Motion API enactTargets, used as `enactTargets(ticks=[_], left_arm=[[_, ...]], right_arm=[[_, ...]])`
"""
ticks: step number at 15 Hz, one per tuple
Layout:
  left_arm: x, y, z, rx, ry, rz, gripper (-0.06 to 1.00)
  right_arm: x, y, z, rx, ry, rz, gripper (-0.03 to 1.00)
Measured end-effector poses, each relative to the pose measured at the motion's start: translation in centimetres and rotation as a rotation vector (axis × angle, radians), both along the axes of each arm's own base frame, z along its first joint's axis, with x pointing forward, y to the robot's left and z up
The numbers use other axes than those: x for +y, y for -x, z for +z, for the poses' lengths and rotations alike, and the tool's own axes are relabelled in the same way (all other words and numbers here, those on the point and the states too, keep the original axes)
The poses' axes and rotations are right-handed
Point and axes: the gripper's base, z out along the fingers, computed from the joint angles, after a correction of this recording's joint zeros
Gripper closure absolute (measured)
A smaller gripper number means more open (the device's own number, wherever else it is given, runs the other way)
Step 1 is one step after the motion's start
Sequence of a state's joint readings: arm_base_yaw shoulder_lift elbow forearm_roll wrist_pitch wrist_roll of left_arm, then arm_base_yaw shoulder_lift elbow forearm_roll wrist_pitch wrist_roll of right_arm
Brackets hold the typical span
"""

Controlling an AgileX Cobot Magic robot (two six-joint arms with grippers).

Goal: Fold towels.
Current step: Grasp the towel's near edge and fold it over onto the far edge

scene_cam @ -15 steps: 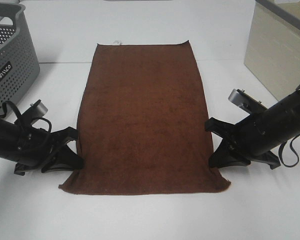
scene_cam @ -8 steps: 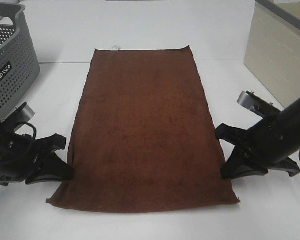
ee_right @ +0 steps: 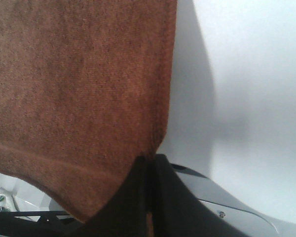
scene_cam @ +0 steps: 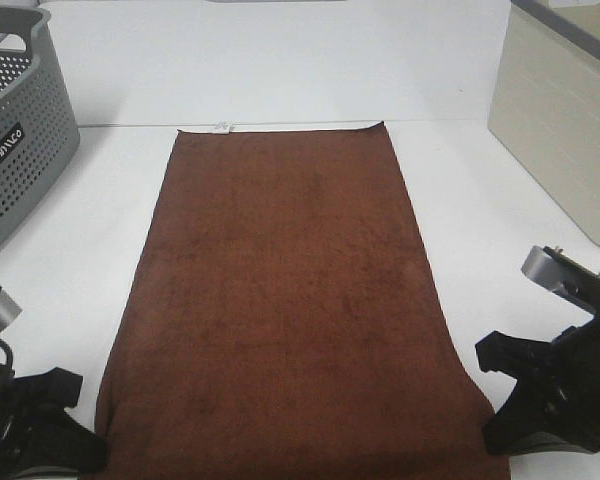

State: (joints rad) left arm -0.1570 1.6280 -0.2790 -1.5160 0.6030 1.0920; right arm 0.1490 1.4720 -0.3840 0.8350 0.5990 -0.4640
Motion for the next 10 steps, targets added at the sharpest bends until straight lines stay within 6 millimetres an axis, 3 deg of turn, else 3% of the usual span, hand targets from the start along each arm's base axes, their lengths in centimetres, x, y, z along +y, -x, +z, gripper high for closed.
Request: enactTargets(ticks=[3, 5, 9, 10], left_arm=[[-0.1, 0.7, -0.1, 0.028, 0.022, -0.002, 0.94], [-0.2, 0.1, 0.1, 0.005, 0.028, 0.001, 0.94], [-1.0, -4.0, 2.3, -0.105, 0.081, 0.024, 0.94], [-1.3, -5.8, 3.4, -0.148, 0.096, 0.042, 0.94]], right_arm=[[-0.1, 1.0, 0.4, -0.015, -0.008, 0.001, 0.97], [-0.1, 0.6, 0.7, -0.039, -0.004, 0.003, 0.97], [0.5, -4.0, 4.0, -0.21, -0.015, 0.019, 0.97], [0.7, -5.1, 4.7, -0.239, -0.02, 0.02, 0.97]])
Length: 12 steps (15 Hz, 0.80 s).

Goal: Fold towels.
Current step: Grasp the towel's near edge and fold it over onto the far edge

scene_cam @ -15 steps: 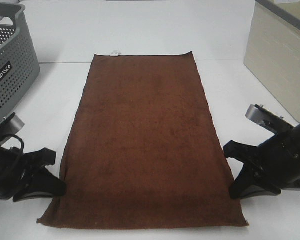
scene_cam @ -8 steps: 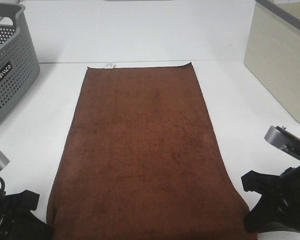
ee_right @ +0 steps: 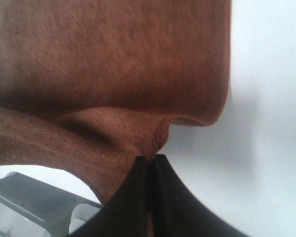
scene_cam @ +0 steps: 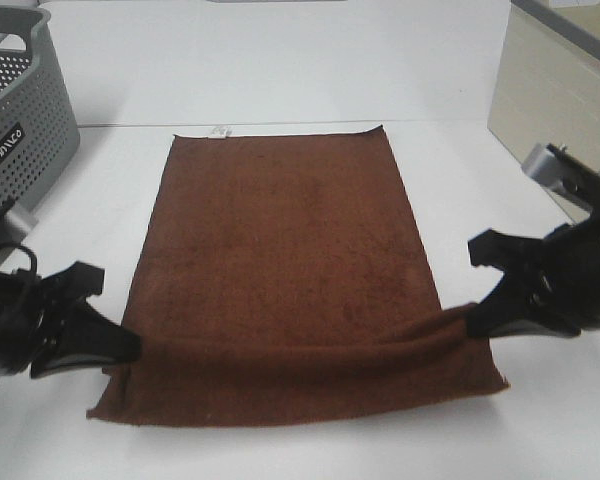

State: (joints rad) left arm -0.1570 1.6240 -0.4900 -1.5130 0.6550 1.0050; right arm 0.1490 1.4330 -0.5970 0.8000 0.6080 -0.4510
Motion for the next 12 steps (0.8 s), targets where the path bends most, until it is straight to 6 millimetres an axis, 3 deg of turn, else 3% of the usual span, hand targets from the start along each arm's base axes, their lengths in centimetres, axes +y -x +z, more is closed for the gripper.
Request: enactTargets(ticks=[2, 5, 7, 8, 12], left_arm=[[-0.4, -2.6, 1.9, -0.07, 0.004, -0.002, 0.94], [-0.5, -6.7, 4.3, -0.178, -0.052, 0.017, 0.94], [-0.5, -9.3, 4.4, -0.22, -0.093, 0.032, 0.94], [-0.6, -10.8, 4.3, -0.238, -0.108, 0.041, 0.94], [-1.1, -16.7, 3.5, -0.307, -0.135, 0.078, 0.94]], right_arm=[[0.4, -2.7, 1.1, -0.033, -0.011, -0.003, 0.97], [1.2, -7.4, 1.1, -0.042, -0.017, -0.009, 0.97], [1.7, -10.7, 1.0, -0.035, -0.012, 0.007, 0.97], [1.9, -13.5, 0.9, -0.041, 0.01, 0.016, 0.97], [2.4, -20.1, 1.8, -0.111, 0.066, -0.007, 0.97]])
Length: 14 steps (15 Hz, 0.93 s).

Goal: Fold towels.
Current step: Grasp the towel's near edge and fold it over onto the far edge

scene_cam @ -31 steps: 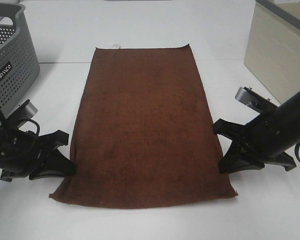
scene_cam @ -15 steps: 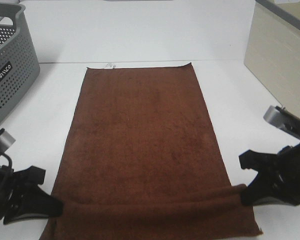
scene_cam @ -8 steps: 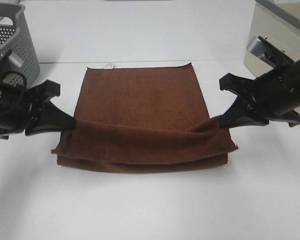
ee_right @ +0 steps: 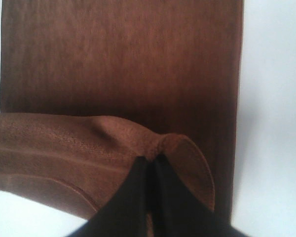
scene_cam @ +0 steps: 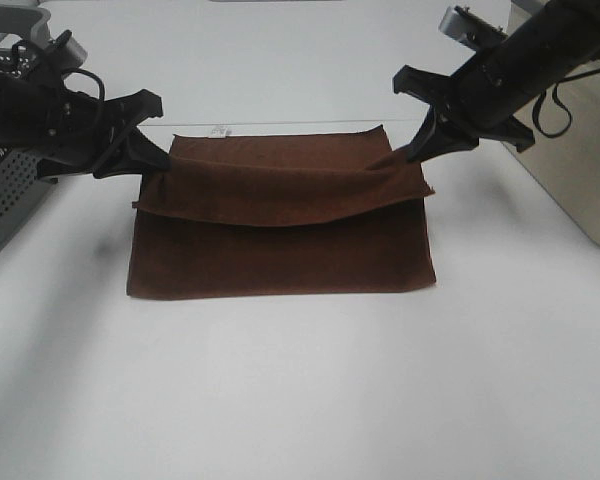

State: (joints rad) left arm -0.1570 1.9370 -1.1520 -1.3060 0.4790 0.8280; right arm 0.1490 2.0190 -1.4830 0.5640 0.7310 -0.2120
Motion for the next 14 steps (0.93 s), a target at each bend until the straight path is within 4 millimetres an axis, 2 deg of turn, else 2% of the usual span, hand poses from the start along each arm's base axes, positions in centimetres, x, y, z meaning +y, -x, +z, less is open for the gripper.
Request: enactTargets(ticks=[3, 7, 11, 14], left_arm=[[-0.2, -3.5, 0.1, -0.071, -0.015, 0.033, 0.94], [-0.4, -7.5, 0.2, -0.16, -0.036, 0.075, 0.94], [-0.2, -10.8, -2.0, -0.2, -0.075, 0.136, 0.94], [-0.4, -12.4, -3.8, -0.207, -0.08, 0.146, 0.92]], right_arm=[[0.3, -3.7, 1.1, -0.09, 0.007, -0.015, 0.97], [0.7, -7.2, 0.6, -0.167, 0.025, -0.009, 0.97], [0.7, -9.8, -1.9, -0.218, 0.066, -0.016, 0.97], [0.6, -10.7, -4.8, -0.223, 0.079, -0.041, 0.97]])
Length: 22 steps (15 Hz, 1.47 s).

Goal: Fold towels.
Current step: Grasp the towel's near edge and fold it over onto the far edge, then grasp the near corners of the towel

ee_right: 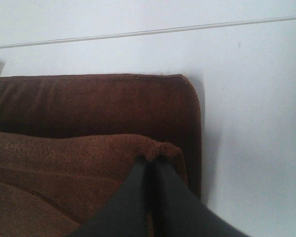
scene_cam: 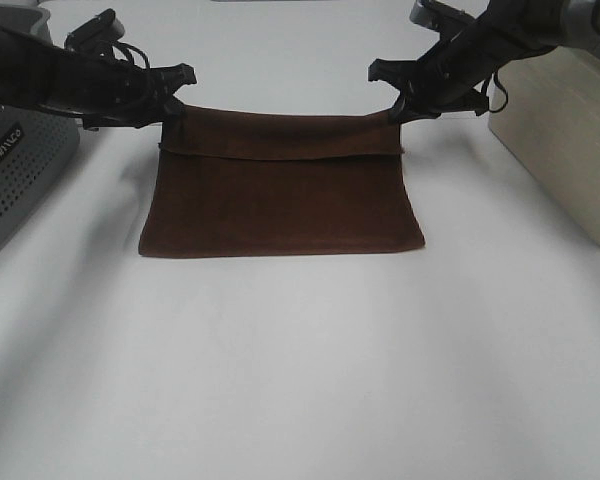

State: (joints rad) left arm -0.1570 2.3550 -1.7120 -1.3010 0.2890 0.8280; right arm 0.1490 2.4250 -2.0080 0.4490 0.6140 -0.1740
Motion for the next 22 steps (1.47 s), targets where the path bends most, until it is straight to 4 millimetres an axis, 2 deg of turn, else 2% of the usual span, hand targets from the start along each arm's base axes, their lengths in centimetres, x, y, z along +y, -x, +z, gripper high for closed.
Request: enactTargets(ticks=[1, 2, 3, 5, 6, 7, 9, 12, 16, 18, 22], left_arm=[[0.0, -0.3, -0.5, 0.002, 0.0, 0.0, 0.88], [-0.1, -0.5, -0.8, 0.004, -0.001, 0.001, 0.77], [0.0, -0.5, -1.1, 0.004, -0.005, 0.007, 0.63], [0.3, -0.8, -1.1, -0.01, -0.024, 0.041, 0.31], [0.5, -0.8, -1.1, -0.017, -0.034, 0.057, 0.2], [0.6, -0.9, -0.9, -0.025, -0.045, 0.062, 0.16], [0.9, -0.9, -0.1, -0.045, -0.068, 0.043, 0.13], [0.9, -0.3, 1.6, -0.039, -0.055, -0.077, 0.12], [1.5, 1.0, 2.9, 0.032, -0.039, -0.258, 0.12], [2.4, 2.0, 2.9, 0.161, 0.068, -0.222, 0.12], [2.7, 5.6, 2.1, 0.301, 0.107, -0.202, 0.12]], right_arm=[[0.0, -0.2, -0.8, -0.001, 0.003, -0.007, 0.95], [-0.1, -0.4, -1.2, -0.01, 0.004, -0.016, 0.87], [-0.1, -0.5, -1.3, -0.028, 0.003, -0.026, 0.75], [-0.1, -0.7, -1.2, -0.045, -0.003, -0.037, 0.41], [-0.1, -0.8, -1.1, -0.051, -0.003, -0.039, 0.3], [-0.1, -0.7, -1.0, -0.049, 0.004, -0.033, 0.24], [-0.1, -0.4, -0.1, -0.043, 0.008, -0.018, 0.2], [-0.1, 0.7, 2.0, 0.02, 0.025, 0.041, 0.2], [0.0, 2.5, 2.7, 0.181, 0.03, 0.1, 0.2], [0.0, 4.0, 3.6, 0.315, 0.025, 0.134, 0.2], [0.0, 5.6, 4.3, 0.463, 0.02, 0.147, 0.2]])
